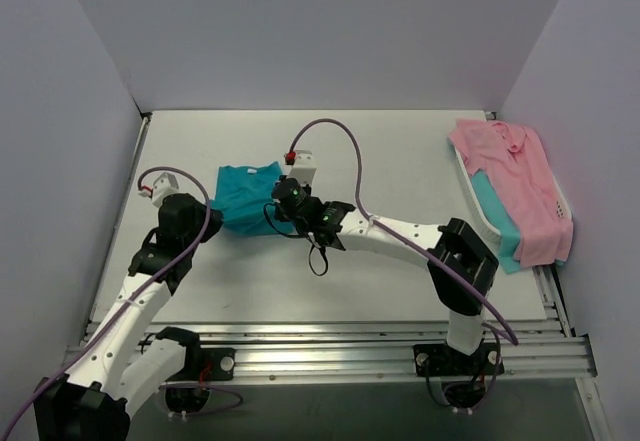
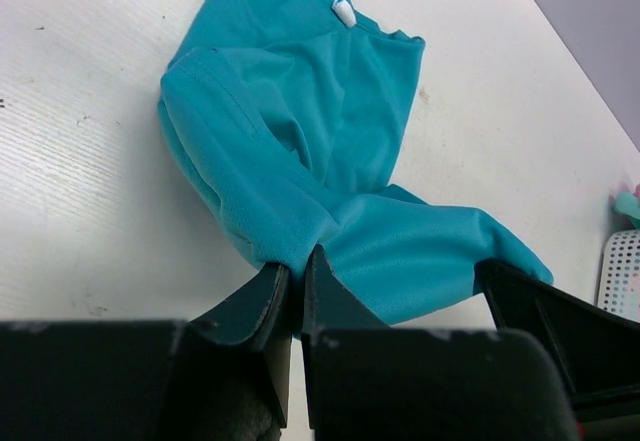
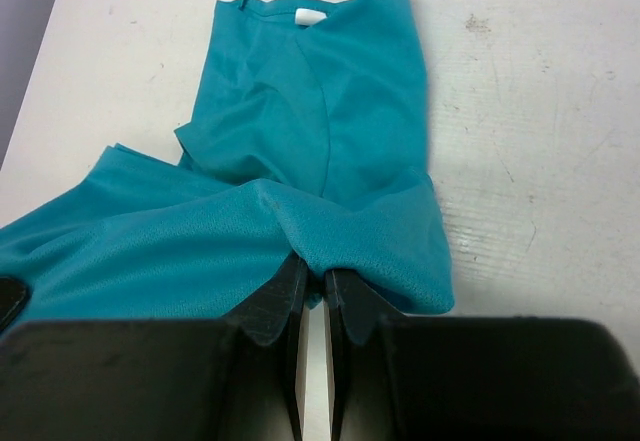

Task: Fold and stack the t-shirts
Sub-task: Fold the long partially folded tshirt into a neat square

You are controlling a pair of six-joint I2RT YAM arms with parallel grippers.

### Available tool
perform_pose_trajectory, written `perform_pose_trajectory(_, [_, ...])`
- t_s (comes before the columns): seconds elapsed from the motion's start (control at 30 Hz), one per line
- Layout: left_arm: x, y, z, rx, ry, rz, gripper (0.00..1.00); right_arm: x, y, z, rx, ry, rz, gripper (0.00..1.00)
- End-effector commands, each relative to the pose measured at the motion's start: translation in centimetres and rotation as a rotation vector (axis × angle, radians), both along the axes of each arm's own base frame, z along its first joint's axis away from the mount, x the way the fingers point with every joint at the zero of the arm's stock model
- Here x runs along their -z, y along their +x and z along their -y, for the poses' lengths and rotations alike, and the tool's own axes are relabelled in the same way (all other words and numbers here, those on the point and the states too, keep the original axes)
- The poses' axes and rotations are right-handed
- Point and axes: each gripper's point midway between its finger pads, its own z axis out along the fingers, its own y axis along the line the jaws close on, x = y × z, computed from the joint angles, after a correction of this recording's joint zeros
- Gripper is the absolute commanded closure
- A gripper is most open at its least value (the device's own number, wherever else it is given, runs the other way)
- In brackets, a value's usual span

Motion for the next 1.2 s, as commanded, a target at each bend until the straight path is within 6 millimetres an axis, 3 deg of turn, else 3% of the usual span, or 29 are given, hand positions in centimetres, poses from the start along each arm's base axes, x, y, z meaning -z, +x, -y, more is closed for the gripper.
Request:
perform_pose_trajectory(0.0, [-2.9, 2.2, -0.9, -0.024, -0.001, 0.081, 0.98, -2.0, 2.4, 0.5, 0.018, 0.018, 0.026, 1.00])
perform_pose_trajectory(0.17, [-1.5, 5.8, -2.1, -0.058, -0.008, 0.055, 0.93, -1.1, 5.7, 0.3, 0.020, 0.020, 0.006, 1.00])
perform_pose_trajectory(0.2, [-2.1, 7.2, -3.0, -0.080, -0.012, 0.090, 0.91, -2.6, 6.9, -0.5, 0.003, 0.058, 0.019, 1.00])
perform_pose_trajectory(0.23, [-1.9, 8.5, -3.5, -0.090, -0.012, 0.092, 0.89, -0.5, 8.3, -0.9, 0.001, 0.038, -0.013, 1.00])
perform_pose_trajectory(0.27, [-1.2, 11.3, -3.9, -0.092, -0.006, 0.067, 0.87, 0.0, 10.4, -0.3, 0.021, 0.037, -0.024, 1.00])
perform_pose_trajectory(0.3, [-1.2, 13.1, -4.4, -0.088, -0.007, 0.062, 0.87, 0.1, 12.1, -0.8, -0.006, 0.048, -0.021, 0.86])
perform_pose_trajectory(0.33, [-1.6, 15.5, -5.3, -0.085, -0.013, 0.080, 0.84, 0.2, 15.4, -2.6, -0.012, 0.078, 0.007, 0.68])
perform_pose_trajectory(0.37, [-1.0, 20.1, -6.8, -0.087, -0.017, 0.073, 0.78, 0.3, 19.0, -1.7, 0.002, 0.100, 0.021, 0.50])
perform_pose_trajectory(0.4, [-1.3, 22.7, -7.5, -0.072, -0.020, 0.099, 0.34, -0.1, 20.8, -2.6, -0.054, 0.144, 0.027, 0.01])
perform_pose_trajectory(0.43, [-0.6, 25.0, -8.2, -0.044, -0.061, 0.088, 0.08, -1.6, 24.4, -3.7, -0.069, 0.222, 0.090, 0.00])
perform_pose_trajectory(0.47, [4.3, 27.4, -8.7, -0.032, -0.098, -0.002, 0.01, -2.4, 27.2, -1.9, -0.064, 0.279, 0.114, 0.00])
perform_pose_trajectory(0.5, [0.9, 30.2, -9.1, -0.014, -0.110, 0.047, 0.06, -3.6, 28.3, -1.4, -0.065, 0.328, 0.135, 0.00])
perform_pose_trajectory(0.57, [1.3, 31.9, -9.1, 0.008, -0.115, 0.042, 0.06, -6.7, 28.9, -0.3, -0.086, 0.393, 0.189, 0.00])
perform_pose_trajectory(0.6, [0.3, 32.0, -9.2, 0.002, -0.114, 0.057, 0.06, -7.4, 28.8, 0.6, -0.076, 0.385, 0.219, 0.00])
perform_pose_trajectory(0.63, [-0.7, 31.9, -9.3, 0.001, -0.115, 0.093, 0.06, -16.1, 27.7, 2.4, -0.054, 0.431, 0.412, 0.00])
perform_pose_trajectory(0.67, [-3.3, 31.4, -9.1, 0.010, -0.111, 0.154, 0.06, -10.6, 26.6, 3.3, -0.033, 0.368, 0.330, 0.00])
perform_pose_trajectory(0.7, [-5.4, 31.6, -9.3, 0.009, -0.097, 0.233, 0.06, -11.5, 25.7, 4.2, -0.025, 0.372, 0.362, 0.00])
perform_pose_trajectory(0.73, [-5.3, 30.9, -9.1, 0.011, -0.098, 0.232, 0.06, -16.2, 24.2, 5.5, -0.025, 0.414, 0.454, 0.00])
perform_pose_trajectory(0.77, [-7.6, 30.1, -9.0, 0.014, -0.091, 0.270, 0.06, -13.8, 23.4, 6.1, -0.018, 0.382, 0.412, 0.00])
perform_pose_trajectory(0.8, [-8.0, 29.6, -8.9, 0.015, -0.094, 0.273, 0.06, -14.1, 22.7, 6.5, -0.016, 0.380, 0.413, 0.00])
perform_pose_trajectory(0.83, [-7.5, 28.7, -8.7, 0.011, -0.100, 0.253, 0.06, -15.9, 21.8, 7.0, -0.019, 0.392, 0.437, 0.00])
perform_pose_trajectory(0.87, [-9.4, 27.4, -8.6, 0.005, -0.099, 0.282, 0.06, -16.1, 21.0, 7.1, -0.034, 0.393, 0.436, 0.00])
perform_pose_trajectory(0.9, [-9.6, 26.7, -8.5, -0.018, -0.093, 0.282, 0.06, -14.2, 20.3, 7.3, -0.038, 0.376, 0.401, 0.00])
perform_pose_trajectory(0.97, [-10.3, 23.8, -8.1, -0.043, -0.080, 0.284, 0.06, -15.3, 18.6, 7.6, -0.041, 0.386, 0.413, 0.00])
perform_pose_trajectory(1.0, [-10.1, 22.8, -8.3, -0.074, -0.066, 0.268, 0.06, -13.1, 17.8, 8.2, -0.026, 0.365, 0.379, 0.00])
perform_pose_trajectory(1.03, [-10.3, 21.8, -7.5, -0.074, -0.064, 0.264, 0.06, -14.5, 16.9, 8.7, -0.023, 0.381, 0.406, 0.00])
perform_pose_trajectory(1.07, [-10.2, 20.0, -6.8, -0.068, -0.064, 0.261, 0.06, -14.0, 16.2, 8.9, -0.016, 0.381, 0.399, 0.00])
perform_pose_trajectory(1.13, [-10.5, 19.0, -5.5, -0.080, -0.050, 0.289, 0.06, -12.5, 14.5, 10.0, 0.002, 0.396, 0.379, 0.00])
perform_pose_trajectory(1.17, [-10.8, 18.4, -3.8, -0.052, -0.053, 0.302, 0.06, -12.0, 13.8, 10.3, 0.005, 0.407, 0.370, 0.00])
